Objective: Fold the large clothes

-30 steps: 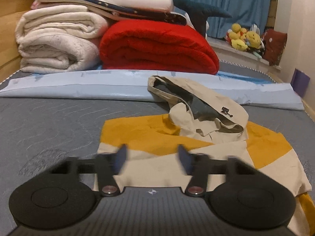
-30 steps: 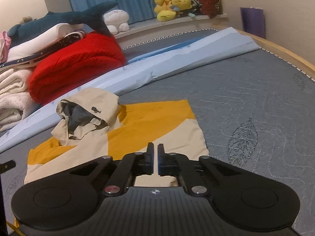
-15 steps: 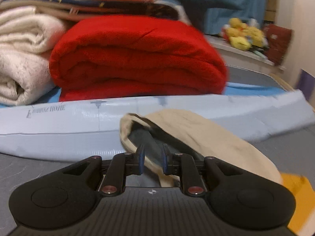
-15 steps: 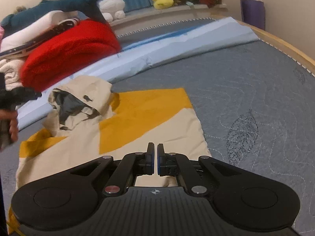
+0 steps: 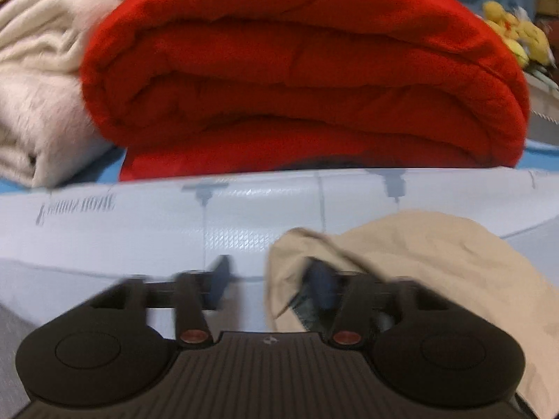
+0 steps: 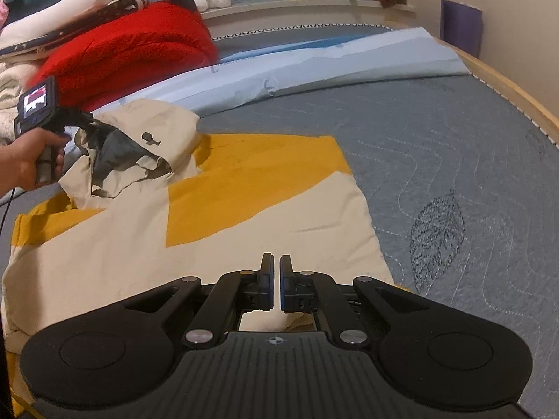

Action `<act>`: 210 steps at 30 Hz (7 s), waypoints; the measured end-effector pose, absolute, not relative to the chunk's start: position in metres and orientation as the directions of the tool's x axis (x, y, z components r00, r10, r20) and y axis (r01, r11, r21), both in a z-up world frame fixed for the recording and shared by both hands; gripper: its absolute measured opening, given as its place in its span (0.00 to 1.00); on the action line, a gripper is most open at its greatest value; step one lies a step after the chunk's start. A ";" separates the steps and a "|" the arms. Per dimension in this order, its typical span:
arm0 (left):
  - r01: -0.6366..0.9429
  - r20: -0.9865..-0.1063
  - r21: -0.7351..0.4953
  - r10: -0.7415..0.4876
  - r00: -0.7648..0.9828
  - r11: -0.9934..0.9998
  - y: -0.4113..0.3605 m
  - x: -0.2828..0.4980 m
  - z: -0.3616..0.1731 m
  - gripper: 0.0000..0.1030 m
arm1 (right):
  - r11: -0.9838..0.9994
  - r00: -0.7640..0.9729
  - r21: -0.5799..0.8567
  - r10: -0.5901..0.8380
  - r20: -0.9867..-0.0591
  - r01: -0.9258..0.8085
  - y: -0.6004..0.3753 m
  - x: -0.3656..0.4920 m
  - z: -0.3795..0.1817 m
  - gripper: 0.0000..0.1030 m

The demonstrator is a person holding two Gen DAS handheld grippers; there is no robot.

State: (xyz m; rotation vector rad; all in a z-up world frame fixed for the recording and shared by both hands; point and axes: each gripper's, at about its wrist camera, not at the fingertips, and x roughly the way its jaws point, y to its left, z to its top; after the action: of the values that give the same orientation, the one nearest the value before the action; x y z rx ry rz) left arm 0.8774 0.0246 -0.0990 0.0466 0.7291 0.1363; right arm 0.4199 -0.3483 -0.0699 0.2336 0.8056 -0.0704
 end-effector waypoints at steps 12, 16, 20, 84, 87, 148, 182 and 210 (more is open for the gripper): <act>0.424 -0.322 0.372 -0.314 0.893 0.826 -0.055 0.597 0.041 0.03 | 0.953 0.780 0.260 0.043 -0.624 0.155 -0.367 0.406 -0.033 0.03; 0.600 -0.423 0.401 -0.441 0.792 0.693 -0.056 0.438 0.012 0.04 | 0.926 0.822 0.329 0.040 -0.568 0.183 -0.381 0.398 -0.022 0.28; 0.716 -0.760 0.228 -0.340 0.554 0.660 -0.046 0.357 -0.057 0.12 | 0.896 0.841 0.407 0.077 -0.536 0.177 -0.390 0.393 -0.020 0.45; 0.148 -0.773 -0.162 -0.219 0.596 0.976 -0.023 0.451 -0.103 0.43 | 0.933 0.795 0.353 0.164 -0.584 0.067 -0.313 0.413 -0.056 0.30; 0.176 -0.733 -0.171 -0.245 0.634 0.969 -0.032 0.452 -0.096 0.43 | 0.911 0.785 0.413 0.256 -0.564 0.000 -0.305 0.415 -0.058 0.30; 0.209 -0.219 -0.189 -0.249 0.943 0.959 0.100 -0.013 0.233 0.46 | 0.917 0.997 0.397 -0.061 0.044 0.038 -0.440 -0.136 0.212 0.22; -0.162 -0.821 -0.206 -0.080 0.565 0.965 0.162 0.108 -0.082 0.08 | 0.887 0.551 0.252 -0.003 -0.835 0.387 -0.408 0.085 -0.134 0.01; -0.189 -0.875 -0.189 -0.078 0.477 0.964 0.165 0.117 -0.106 0.23 | 0.926 0.499 0.166 -0.029 -0.866 0.341 -0.393 0.088 -0.144 0.03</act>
State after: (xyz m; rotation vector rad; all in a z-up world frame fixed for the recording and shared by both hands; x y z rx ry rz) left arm 0.1167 0.1649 -0.1058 -0.2754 1.0753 0.0686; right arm 0.0883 -0.3928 -0.1444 0.3361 1.0290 -0.2284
